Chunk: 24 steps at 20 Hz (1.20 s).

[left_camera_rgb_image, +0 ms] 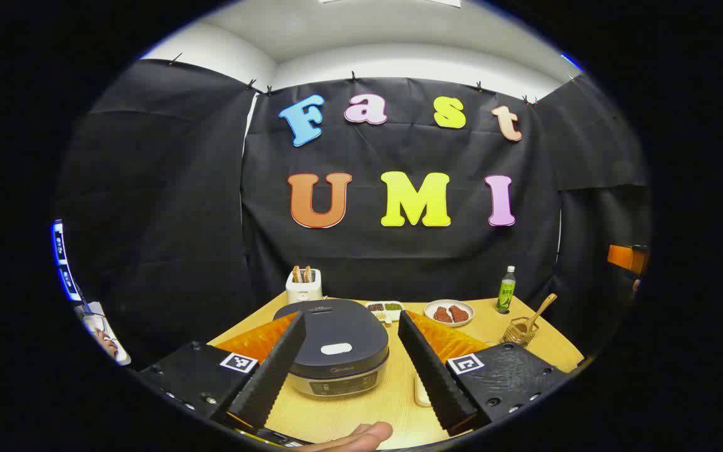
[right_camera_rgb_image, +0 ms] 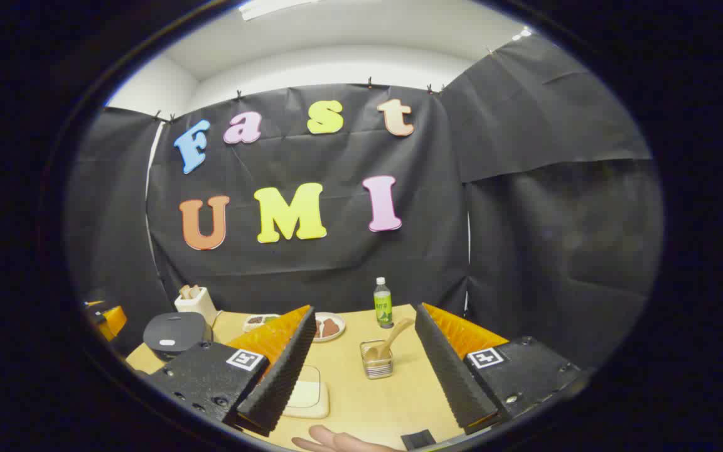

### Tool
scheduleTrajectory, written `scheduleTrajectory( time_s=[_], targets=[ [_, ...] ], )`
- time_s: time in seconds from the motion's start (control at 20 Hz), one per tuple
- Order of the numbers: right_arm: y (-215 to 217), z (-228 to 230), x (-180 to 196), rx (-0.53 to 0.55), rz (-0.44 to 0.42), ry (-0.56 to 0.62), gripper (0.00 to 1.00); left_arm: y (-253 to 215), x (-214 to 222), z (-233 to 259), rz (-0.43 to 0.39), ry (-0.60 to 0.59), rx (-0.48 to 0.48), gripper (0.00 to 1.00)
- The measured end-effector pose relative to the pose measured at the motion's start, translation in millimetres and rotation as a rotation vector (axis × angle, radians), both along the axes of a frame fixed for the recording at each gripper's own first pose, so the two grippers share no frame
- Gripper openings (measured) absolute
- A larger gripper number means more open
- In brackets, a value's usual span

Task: Close the left gripper, press the button to open the rice cooker; take a wooden spoon from the chopstick holder with the right hand, scoop a spoonful of rice and pour it into the rice cooker, then put the wooden spoon back into the chopstick holder.

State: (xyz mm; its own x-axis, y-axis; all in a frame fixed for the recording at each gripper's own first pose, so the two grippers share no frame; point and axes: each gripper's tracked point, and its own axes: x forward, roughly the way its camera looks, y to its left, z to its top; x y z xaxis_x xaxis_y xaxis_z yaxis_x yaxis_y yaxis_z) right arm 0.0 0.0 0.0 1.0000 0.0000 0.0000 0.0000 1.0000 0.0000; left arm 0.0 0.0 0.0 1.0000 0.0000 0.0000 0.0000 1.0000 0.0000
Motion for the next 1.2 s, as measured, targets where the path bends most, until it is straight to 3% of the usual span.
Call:
scheduleTrajectory(
  time_s=[0.4, 1.2],
  targets=[
    [3, 10, -1, -0.042, -0.012, -0.035, 1.00, 5, -4, 9, -0.018, -0.004, 0.039, 0.95],
    [0, -3, -5, -0.059, -0.003, -0.094, 1.00, 18, 4, 9, 0.016, -0.061, -0.021, 0.94]
  ],
)
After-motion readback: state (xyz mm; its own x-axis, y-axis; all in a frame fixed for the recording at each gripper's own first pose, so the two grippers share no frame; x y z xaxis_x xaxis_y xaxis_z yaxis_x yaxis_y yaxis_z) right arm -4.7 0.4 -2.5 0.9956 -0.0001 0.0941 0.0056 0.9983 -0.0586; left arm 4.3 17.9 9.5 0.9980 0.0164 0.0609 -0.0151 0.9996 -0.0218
